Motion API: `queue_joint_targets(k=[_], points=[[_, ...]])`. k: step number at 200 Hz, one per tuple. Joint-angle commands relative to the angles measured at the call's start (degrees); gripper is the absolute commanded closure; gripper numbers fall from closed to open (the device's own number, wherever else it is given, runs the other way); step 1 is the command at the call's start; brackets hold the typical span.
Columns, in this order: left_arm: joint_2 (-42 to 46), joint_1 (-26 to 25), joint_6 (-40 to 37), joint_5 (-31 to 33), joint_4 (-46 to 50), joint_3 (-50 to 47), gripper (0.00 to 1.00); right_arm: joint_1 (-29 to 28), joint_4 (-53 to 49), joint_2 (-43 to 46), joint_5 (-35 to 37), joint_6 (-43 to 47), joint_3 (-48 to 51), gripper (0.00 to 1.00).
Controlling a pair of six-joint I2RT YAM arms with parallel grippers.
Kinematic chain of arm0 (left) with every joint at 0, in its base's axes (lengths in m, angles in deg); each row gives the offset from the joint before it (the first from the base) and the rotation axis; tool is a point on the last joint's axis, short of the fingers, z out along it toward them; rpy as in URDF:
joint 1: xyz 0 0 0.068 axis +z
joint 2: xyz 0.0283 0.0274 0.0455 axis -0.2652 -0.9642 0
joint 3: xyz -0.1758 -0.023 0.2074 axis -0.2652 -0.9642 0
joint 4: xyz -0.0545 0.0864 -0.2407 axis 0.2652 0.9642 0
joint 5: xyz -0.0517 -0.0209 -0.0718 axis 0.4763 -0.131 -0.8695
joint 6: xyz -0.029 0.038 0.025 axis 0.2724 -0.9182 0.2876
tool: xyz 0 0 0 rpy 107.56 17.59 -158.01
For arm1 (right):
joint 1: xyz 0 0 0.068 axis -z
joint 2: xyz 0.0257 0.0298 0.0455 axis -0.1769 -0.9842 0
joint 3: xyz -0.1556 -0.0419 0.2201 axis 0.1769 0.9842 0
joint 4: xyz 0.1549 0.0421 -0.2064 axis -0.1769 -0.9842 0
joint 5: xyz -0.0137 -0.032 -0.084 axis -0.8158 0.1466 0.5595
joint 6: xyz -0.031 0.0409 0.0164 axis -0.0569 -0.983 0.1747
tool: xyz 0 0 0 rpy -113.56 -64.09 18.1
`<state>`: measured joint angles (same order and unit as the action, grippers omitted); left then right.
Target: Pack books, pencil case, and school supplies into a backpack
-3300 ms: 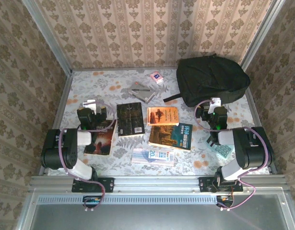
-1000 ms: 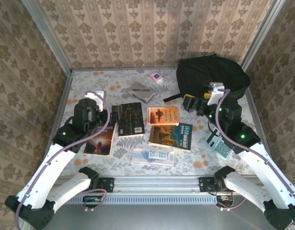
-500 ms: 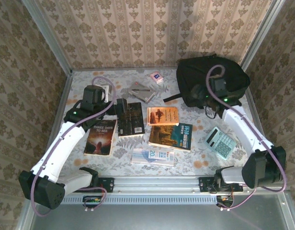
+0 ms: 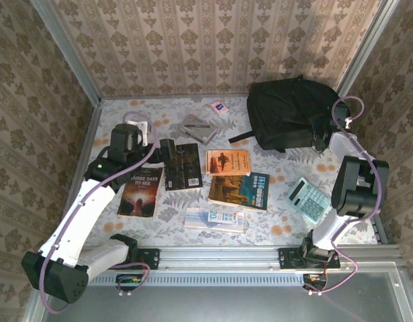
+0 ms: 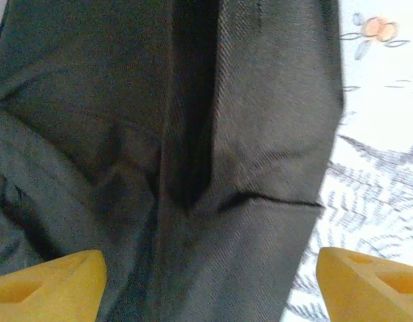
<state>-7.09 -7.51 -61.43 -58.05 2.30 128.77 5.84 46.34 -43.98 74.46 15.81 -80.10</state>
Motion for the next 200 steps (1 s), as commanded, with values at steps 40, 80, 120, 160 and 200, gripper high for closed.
queue_joint_targets(k=[40, 80, 120, 160, 200], points=[[-1.48, -0.32, -2.06, 1.11, -1.55, -0.64, 0.0, 3.76, 6.27, -7.38, -2.74, -6.3, -5.79, 0.24], [-2.84, 0.99, -1.83, 0.59, -2.48, -0.97, 0.0, 4.0, 8.89, -12.69, -6.65, -7.04, -8.3, 0.56], [-3.35, 1.45, -1.61, -0.23, -3.31, -1.56, 0.0, 2.72, 18.01, -11.5, -11.39, -13.95, -4.28, 1.0], [-3.73, 1.65, -1.28, -0.78, -3.56, -1.53, 0.0, -0.21, 20.36, -5.23, -10.21, -20.01, -2.3, 1.0], [-2.36, 1.5, -1.17, -0.74, -3.58, -2.06, 0.0, -3.44, 20.15, -1.05, -7.97, -25.03, -3.49, 1.0]])
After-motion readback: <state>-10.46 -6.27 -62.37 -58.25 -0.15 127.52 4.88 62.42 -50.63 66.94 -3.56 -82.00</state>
